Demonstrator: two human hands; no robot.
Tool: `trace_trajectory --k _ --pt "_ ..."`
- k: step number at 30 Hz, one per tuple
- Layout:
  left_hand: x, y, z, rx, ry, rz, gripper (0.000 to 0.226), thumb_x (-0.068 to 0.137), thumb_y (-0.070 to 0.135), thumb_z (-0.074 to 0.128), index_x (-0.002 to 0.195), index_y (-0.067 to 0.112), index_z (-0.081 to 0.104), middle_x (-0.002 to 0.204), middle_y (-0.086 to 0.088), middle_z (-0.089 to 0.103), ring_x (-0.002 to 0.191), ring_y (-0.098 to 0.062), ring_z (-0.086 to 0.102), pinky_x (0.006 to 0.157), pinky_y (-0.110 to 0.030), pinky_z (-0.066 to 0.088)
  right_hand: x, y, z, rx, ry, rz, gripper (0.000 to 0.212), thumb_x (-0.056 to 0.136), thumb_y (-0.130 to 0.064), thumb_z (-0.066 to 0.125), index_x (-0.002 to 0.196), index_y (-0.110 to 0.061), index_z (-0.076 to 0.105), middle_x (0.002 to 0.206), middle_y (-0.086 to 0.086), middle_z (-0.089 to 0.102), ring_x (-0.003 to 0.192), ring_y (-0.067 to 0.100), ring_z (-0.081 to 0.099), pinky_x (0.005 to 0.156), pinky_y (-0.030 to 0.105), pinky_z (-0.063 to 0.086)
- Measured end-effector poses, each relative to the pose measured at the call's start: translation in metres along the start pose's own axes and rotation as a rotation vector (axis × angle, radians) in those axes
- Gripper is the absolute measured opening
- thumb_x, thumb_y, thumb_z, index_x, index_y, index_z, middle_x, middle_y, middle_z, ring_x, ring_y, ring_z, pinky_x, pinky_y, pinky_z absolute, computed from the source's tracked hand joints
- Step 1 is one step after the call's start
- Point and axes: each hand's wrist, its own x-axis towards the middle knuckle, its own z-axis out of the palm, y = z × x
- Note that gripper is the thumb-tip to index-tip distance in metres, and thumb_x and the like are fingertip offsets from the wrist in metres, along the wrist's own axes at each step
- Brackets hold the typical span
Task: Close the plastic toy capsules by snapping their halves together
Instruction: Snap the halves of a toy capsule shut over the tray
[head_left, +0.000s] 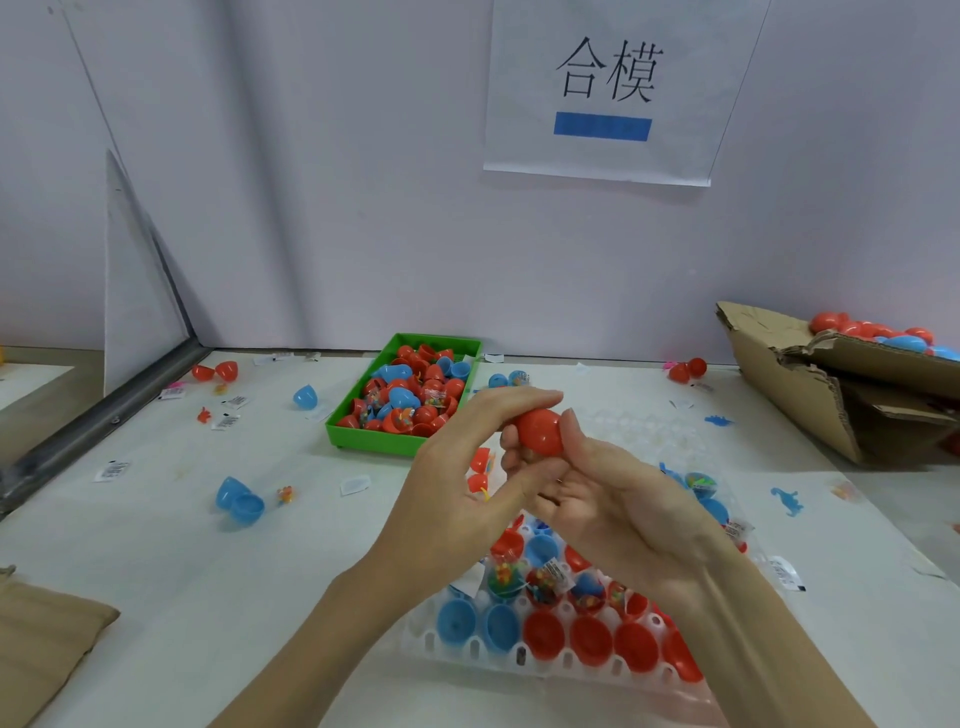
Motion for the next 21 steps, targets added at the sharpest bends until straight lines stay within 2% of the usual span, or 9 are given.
trace_trajectory --k 4,7,12,15,17,19,21 --pt "0.000 -0.002 -0.001 0.115 0.005 0.101 0.028 0.098 0.025 0.063 0.123 0.012 0.064 0.117 0.006 0.064 0.115 -0.014 0.060 0.099 -0.016 0.045 0.002 0.004 0.003 -0.011 -0.042 -0.020 0.045 0.088 -0.036 0.073 0.112 0.003 0.074 0.110 0.014 0.069 0.111 0.021 0.066 0.102 0.032 0.053" --pt "-0.003 -0.004 0.002 0.182 0.007 0.156 0.027 0.102 0.021 0.057 0.128 0.011 0.059 0.121 0.003 0.059 0.115 -0.015 0.057 0.100 -0.016 0.044 0.002 0.006 0.006 -0.040 -0.073 -0.044 0.052 0.086 -0.039 0.079 0.110 0.005 0.069 0.109 0.014 0.065 0.112 0.024 0.061 0.106 0.033 0.050" --pt "-0.003 -0.004 0.003 0.188 0.049 0.193 0.028 0.104 0.021 0.056 0.129 0.010 0.060 0.123 0.004 0.060 0.119 -0.015 0.058 0.103 -0.017 0.044 0.001 0.005 0.010 -0.025 -0.090 -0.056 0.048 0.091 -0.038 0.074 0.112 0.005 0.068 0.108 0.014 0.065 0.111 0.022 0.062 0.100 0.029 0.052" --pt "-0.001 -0.005 0.000 0.165 0.048 0.170 0.029 0.103 0.026 0.059 0.129 0.012 0.062 0.123 0.007 0.061 0.121 -0.013 0.059 0.103 -0.016 0.043 0.002 0.006 0.012 -0.054 -0.043 -0.079 0.046 0.093 -0.039 0.072 0.111 0.003 0.073 0.111 0.014 0.070 0.111 0.021 0.067 0.099 0.029 0.053" --pt "0.000 -0.007 -0.002 0.169 0.052 0.155 0.030 0.102 0.028 0.061 0.128 0.014 0.063 0.124 0.009 0.062 0.124 -0.014 0.059 0.104 -0.016 0.043 0.003 0.007 0.012 -0.062 -0.018 -0.079 0.045 0.093 -0.039 0.071 0.114 0.001 0.075 0.120 0.017 0.071 0.117 0.024 0.067 0.098 0.030 0.054" --pt "-0.001 -0.008 -0.001 0.176 0.041 0.127 0.032 0.102 0.031 0.060 0.131 0.017 0.062 0.128 0.011 0.060 0.128 -0.014 0.057 0.105 -0.016 0.043 0.004 0.006 0.011 -0.157 0.027 -0.095 0.043 0.097 -0.040 0.067 0.119 -0.003 0.074 0.127 0.018 0.070 0.124 0.028 0.065 0.101 0.032 0.054" --pt "-0.002 -0.011 -0.001 0.192 0.016 0.088 0.033 0.104 0.033 0.058 0.134 0.019 0.059 0.132 0.013 0.059 0.131 -0.012 0.055 0.107 -0.016 0.043 0.004 0.004 0.009 -0.323 0.124 -0.150 0.042 0.095 -0.044 0.069 0.119 -0.011 0.075 0.124 0.014 0.072 0.122 0.027 0.067 0.104 0.035 0.053"
